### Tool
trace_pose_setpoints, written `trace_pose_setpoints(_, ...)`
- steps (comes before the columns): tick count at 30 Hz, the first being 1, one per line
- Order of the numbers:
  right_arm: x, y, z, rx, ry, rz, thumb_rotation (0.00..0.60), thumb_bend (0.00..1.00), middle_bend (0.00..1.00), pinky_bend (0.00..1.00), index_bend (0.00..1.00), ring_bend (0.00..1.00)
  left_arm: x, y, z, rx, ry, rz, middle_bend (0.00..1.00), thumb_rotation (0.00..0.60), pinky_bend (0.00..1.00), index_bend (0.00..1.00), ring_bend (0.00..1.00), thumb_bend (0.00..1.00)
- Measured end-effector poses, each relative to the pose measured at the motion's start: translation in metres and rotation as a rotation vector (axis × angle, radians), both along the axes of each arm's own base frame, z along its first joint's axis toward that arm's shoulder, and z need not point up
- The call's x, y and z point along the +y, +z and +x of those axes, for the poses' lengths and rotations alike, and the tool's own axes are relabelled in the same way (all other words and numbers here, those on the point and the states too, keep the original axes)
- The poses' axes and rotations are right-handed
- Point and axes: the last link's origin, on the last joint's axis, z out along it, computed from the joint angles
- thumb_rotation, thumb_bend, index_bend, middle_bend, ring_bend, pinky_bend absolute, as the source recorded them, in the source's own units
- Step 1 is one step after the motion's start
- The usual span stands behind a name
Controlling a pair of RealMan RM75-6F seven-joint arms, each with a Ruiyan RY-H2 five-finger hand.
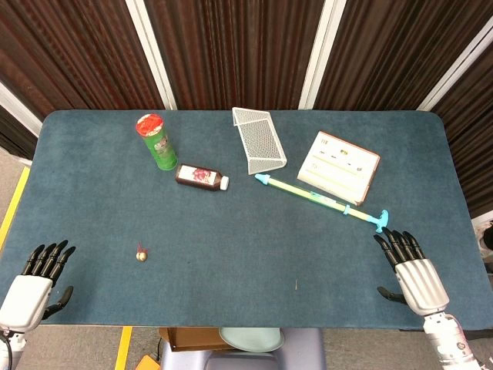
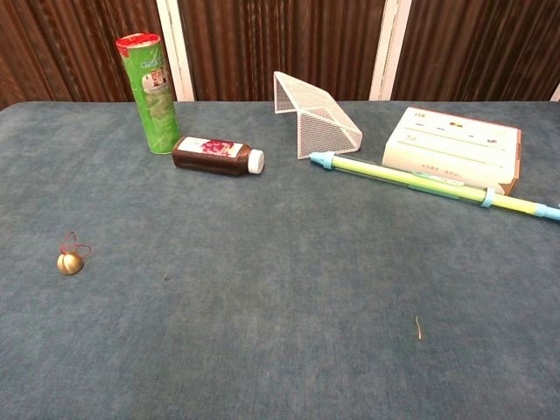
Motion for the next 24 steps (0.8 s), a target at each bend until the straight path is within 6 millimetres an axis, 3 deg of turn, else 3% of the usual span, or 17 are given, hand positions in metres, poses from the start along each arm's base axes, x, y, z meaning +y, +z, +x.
trace_pose_setpoints(4,0.001,-0.002,0.000,0.000,0.002,0.010,0.600,0.18,0.00,0.00,0.00,0.00,0.002,-0.005,0.000,-0.009,0.004,-0.029,0.00,0.600,0.02,0.03,0.00,0.42)
trace_pose_setpoints(6,0.002,-0.004,0.000,0.000,0.004,0.021,0.600,0.18,0.00,0.00,0.00,0.00,0.006,-0.012,0.002,-0.031,0.003,-0.053,0.04,0.600,0.16,0.07,0.04,0.42)
trace_pose_setpoints(8,0.002,-0.005,0.001,0.001,0.008,0.025,0.600,0.18,0.00,0.00,0.00,0.00,0.010,-0.020,0.006,-0.058,-0.006,-0.053,0.28,0.600,0.52,0.19,0.26,0.42)
trace_pose_setpoints(9,0.002,-0.006,0.000,0.001,0.008,0.026,0.600,0.18,0.00,0.00,0.00,0.00,0.014,-0.025,0.008,-0.085,-0.016,-0.043,0.39,0.600,0.62,0.24,0.36,0.42)
trace_pose_setpoints(10,0.002,-0.006,0.000,-0.001,0.008,0.025,0.600,0.18,0.00,0.00,0.00,0.00,0.017,-0.030,0.010,-0.109,-0.023,-0.036,0.56,0.600,0.76,0.32,0.50,0.42)
trace_pose_setpoints(12,0.001,-0.005,0.001,-0.005,0.010,0.020,0.600,0.18,0.00,0.00,0.00,0.00,0.025,-0.045,0.013,-0.165,-0.028,-0.031,0.73,0.600,0.90,0.40,0.65,0.42)
trace_pose_setpoints(16,-0.001,-0.007,0.001,-0.005,0.014,0.020,0.600,0.18,0.00,0.00,0.00,0.00,0.043,-0.065,0.010,-0.198,0.006,-0.062,0.88,0.600,0.99,0.48,0.80,0.42)
trace_pose_setpoints(19,-0.002,-0.008,0.000,-0.001,0.005,0.022,0.600,0.18,0.00,0.00,0.00,0.00,0.056,-0.078,0.007,-0.178,0.020,-0.057,0.97,0.600,1.00,0.49,0.89,0.42)
trace_pose_setpoints(24,-0.004,-0.008,-0.001,0.000,0.000,0.019,0.600,0.18,0.00,0.00,0.00,0.00,0.075,-0.103,0.006,-0.148,0.042,-0.064,1.00,0.600,1.00,0.50,0.95,0.42)
